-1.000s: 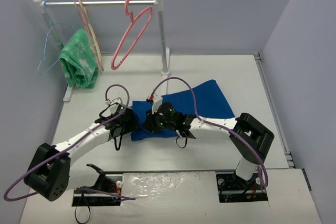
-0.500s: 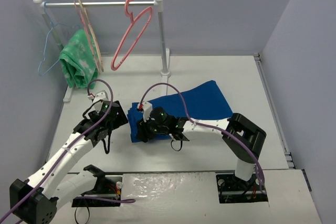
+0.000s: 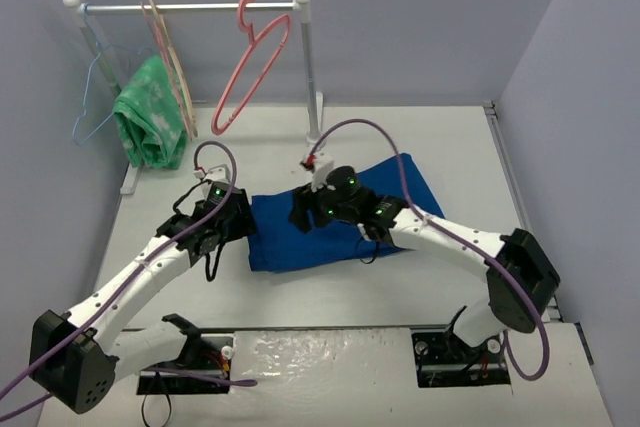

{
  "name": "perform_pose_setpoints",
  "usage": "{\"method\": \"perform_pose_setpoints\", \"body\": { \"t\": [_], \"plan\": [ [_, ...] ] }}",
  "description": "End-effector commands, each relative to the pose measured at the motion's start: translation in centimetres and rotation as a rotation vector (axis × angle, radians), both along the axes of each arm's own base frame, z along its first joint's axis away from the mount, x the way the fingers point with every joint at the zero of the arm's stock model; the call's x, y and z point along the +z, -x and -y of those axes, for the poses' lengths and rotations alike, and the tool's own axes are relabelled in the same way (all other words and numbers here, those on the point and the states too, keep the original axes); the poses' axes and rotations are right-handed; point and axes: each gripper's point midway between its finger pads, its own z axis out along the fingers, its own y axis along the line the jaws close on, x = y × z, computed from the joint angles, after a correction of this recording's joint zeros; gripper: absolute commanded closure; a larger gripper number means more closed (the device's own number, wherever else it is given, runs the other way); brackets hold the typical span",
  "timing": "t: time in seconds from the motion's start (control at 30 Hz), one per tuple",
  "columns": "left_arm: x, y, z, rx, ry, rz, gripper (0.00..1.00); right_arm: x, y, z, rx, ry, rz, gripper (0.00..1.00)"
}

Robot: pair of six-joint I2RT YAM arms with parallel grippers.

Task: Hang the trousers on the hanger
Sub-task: Fold the trousers at the center of the board.

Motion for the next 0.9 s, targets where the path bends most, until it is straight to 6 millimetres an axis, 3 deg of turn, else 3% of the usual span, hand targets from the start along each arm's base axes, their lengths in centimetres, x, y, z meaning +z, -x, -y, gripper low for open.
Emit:
{"method": "perform_pose_setpoints", "body": {
  "t": [0.0, 0.07, 0.13, 0.23, 0.37, 0.57, 0.7, 0.87],
  "plan": [
    [4.8, -3.7, 6.1, -0.122, 0.132, 0.142, 0.48, 0.5, -5.2, 7.5, -0.282, -0.043, -0.036, 0.42],
    [4.3, -4.8, 8.2, -0.144, 0.166, 0.149, 0.52, -0.9, -6.2, 10.0, -0.340, -0.064, -0.083, 0.43],
    [1.4, -5.2, 9.7, -0.151, 0.160, 0.091, 0.55, -2.2, -6.4, 11.2, -0.366, -0.088, -0.129, 0.43],
    [-2.9, -4.4, 9.6, -0.121, 0.154, 0.008, 0.58, -4.1, -5.8, 11.6, -0.378, -0.105, -0.177, 0.43],
    [-6.8, -2.6, 7.3, -0.040, 0.106, -0.068, 0.61, -6.5, -4.6, 11.6, -0.383, -0.114, -0.242, 0.43],
    [-10.7, 1.1, 0.6, 0.146, 0.022, -0.187, 0.63, -9.4, -3.0, 10.9, -0.378, -0.143, -0.334, 0.43],
    [-11.5, 2.4, -3.0, 0.244, 0.016, -0.223, 0.63, -9.9, -2.2, 9.7, -0.358, -0.128, -0.348, 0.43],
    [-9.9, 2.0, -5.6, 0.294, -0.019, -0.185, 0.63, -9.5, -1.2, 6.1, -0.285, -0.124, -0.350, 0.43]
  ]
}}
